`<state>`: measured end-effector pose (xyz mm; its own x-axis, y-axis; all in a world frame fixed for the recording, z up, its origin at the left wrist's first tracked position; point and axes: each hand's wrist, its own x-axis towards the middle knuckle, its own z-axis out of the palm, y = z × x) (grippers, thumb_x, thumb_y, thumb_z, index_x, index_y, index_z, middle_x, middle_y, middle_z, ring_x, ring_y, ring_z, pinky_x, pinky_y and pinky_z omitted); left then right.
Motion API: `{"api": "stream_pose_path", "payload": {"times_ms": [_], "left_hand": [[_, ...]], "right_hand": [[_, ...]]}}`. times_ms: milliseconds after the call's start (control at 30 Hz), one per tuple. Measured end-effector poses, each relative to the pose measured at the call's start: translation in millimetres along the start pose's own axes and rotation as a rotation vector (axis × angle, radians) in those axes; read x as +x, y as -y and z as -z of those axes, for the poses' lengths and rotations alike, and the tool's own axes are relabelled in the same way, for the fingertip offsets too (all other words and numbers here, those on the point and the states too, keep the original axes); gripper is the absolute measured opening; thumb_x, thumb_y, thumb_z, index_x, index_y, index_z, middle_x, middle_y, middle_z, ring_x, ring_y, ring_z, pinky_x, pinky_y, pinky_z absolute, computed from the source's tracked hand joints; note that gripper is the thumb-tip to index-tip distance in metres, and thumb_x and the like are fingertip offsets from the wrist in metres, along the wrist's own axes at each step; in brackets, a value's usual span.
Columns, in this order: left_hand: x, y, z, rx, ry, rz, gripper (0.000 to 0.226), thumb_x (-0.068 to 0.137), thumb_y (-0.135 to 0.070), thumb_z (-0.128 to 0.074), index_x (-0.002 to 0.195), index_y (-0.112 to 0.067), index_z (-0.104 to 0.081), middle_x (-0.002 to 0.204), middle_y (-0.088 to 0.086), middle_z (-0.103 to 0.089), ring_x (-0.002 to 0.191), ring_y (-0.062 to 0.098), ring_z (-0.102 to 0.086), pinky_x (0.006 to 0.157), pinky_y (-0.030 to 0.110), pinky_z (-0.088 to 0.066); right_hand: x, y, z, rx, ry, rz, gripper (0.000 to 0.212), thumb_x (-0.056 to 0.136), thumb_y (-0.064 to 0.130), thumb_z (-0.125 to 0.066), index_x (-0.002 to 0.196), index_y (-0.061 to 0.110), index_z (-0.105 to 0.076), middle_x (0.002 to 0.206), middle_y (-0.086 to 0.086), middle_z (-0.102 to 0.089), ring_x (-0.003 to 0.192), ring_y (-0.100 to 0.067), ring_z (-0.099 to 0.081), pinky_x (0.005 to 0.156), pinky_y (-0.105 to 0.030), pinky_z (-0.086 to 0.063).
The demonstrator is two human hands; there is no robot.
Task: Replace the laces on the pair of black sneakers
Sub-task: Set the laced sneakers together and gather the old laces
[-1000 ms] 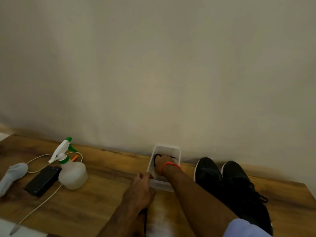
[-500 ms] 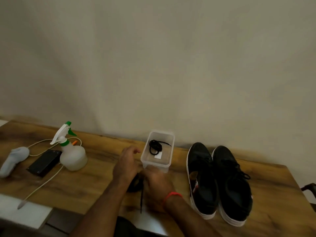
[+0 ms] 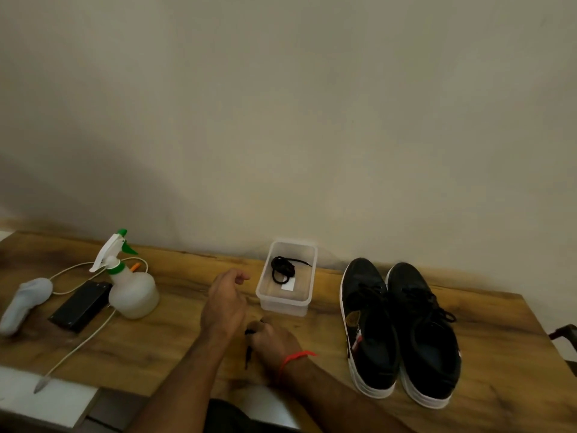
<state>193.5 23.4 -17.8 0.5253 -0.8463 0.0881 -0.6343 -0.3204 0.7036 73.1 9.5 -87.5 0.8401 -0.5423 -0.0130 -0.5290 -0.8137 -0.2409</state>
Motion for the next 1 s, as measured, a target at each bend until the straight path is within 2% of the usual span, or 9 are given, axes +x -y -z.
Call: {"api": "stream_pose_path", "payload": {"times_ms": [200, 300, 367, 467, 533, 600, 733, 867, 1000], "left_hand": [[4, 0, -2, -0.016, -0.04, -0.013, 0.053, 0.084, 0.015, -0.043, 0.11, -0.025, -0.065, 0.114, -0.004, -0.061, 0.108, 0.017, -0.057, 0.087, 0.03, -0.048], [3, -1, -5, -0.015, -0.044, -0.03, 0.054, 0.084, 0.016, -0.043, 0.114, -0.024, -0.065, 0.116, -0.004, -0.061, 0.108, 0.016, -0.057, 0.087, 0.028, -0.046], [2, -2, -6, -0.03, -0.032, -0.035, 0.054, 0.083, 0.016, -0.044, 0.114, -0.023, -0.065, 0.116, -0.003, -0.061, 0.107, 0.015, -0.057, 0.086, 0.027, -0.045], [1, -1, -6, -0.025, -0.015, -0.049, 0.052, 0.083, 0.016, -0.047, 0.114, -0.022, -0.065, 0.117, -0.002, -0.062, 0.107, 0.014, -0.056, 0.086, 0.027, -0.045], [2, 2, -6, -0.023, -0.006, -0.043, 0.053, 0.083, 0.015, -0.047, 0.114, -0.023, -0.065, 0.117, -0.003, -0.062, 0.106, 0.013, -0.055, 0.087, 0.028, -0.045], [3, 3, -6, -0.016, 0.003, -0.042, 0.053, 0.083, 0.015, -0.047, 0.114, -0.025, -0.064, 0.117, -0.004, -0.062, 0.106, 0.013, -0.056, 0.087, 0.028, -0.047], [5, 1, -9, 0.001, 0.015, -0.051, 0.05, 0.087, 0.012, -0.048, 0.116, -0.025, -0.064, 0.118, -0.005, -0.06, 0.107, 0.012, -0.055, 0.081, 0.026, -0.045], [4, -1, -10, 0.0, 0.042, -0.067, 0.046, 0.089, 0.01, -0.05, 0.116, -0.025, -0.064, 0.119, -0.005, -0.06, 0.108, 0.011, -0.055, 0.08, 0.026, -0.043], [6, 1, -12, -0.008, 0.06, -0.061, 0.046, 0.089, 0.01, -0.05, 0.117, -0.024, -0.063, 0.121, -0.002, -0.061, 0.108, 0.01, -0.053, 0.082, 0.025, -0.043]], "right_hand": [[-20, -22, 90, 0.359, -0.332, 0.045, 0.033, 0.084, -0.012, -0.057, 0.108, 0.001, -0.075, 0.117, -0.016, -0.07, 0.108, -0.03, -0.066, 0.094, -0.031, -0.049], [-5, -50, 132, 0.557, -0.575, -0.186, 0.026, 0.089, -0.01, -0.06, 0.104, 0.001, -0.077, 0.116, -0.013, -0.072, 0.11, -0.025, -0.065, 0.105, -0.016, -0.042], [12, -72, 138, 0.682, -0.652, -0.37, 0.022, 0.091, -0.005, -0.062, 0.103, 0.004, -0.078, 0.111, -0.011, -0.074, 0.107, -0.023, -0.067, 0.105, -0.028, -0.047], [38, -87, 128, 0.644, -0.517, -0.526, 0.02, 0.092, -0.003, -0.063, 0.105, 0.002, -0.077, 0.112, -0.013, -0.074, 0.107, -0.024, -0.067, 0.103, -0.021, -0.046], [50, -90, 118, 0.655, -0.416, -0.61, 0.022, 0.092, -0.005, -0.062, 0.108, -0.001, -0.076, 0.116, -0.017, -0.072, 0.111, -0.029, -0.066, 0.103, -0.026, -0.047], [57, -91, 106, 0.619, -0.182, -0.632, 0.027, 0.094, -0.004, -0.058, 0.117, -0.003, -0.071, 0.125, -0.019, -0.067, 0.117, -0.032, -0.063, 0.104, -0.029, -0.046], [58, -86, 91, 0.336, 0.096, -0.556, 0.033, 0.093, 0.01, -0.061, 0.126, 0.012, -0.067, 0.13, -0.015, -0.062, 0.12, -0.033, -0.059, 0.098, -0.039, -0.05], [59, -82, 97, 0.296, 0.294, -0.372, 0.039, 0.099, 0.014, -0.058, 0.138, 0.017, -0.06, 0.137, -0.012, -0.058, 0.12, -0.033, -0.056, 0.091, -0.034, -0.047], [54, -86, 114, 0.256, 0.243, -0.357, 0.044, 0.097, -0.005, -0.047, 0.134, 0.014, -0.063, 0.14, -0.012, -0.057, 0.122, -0.033, -0.056, 0.101, -0.035, -0.046]]}}
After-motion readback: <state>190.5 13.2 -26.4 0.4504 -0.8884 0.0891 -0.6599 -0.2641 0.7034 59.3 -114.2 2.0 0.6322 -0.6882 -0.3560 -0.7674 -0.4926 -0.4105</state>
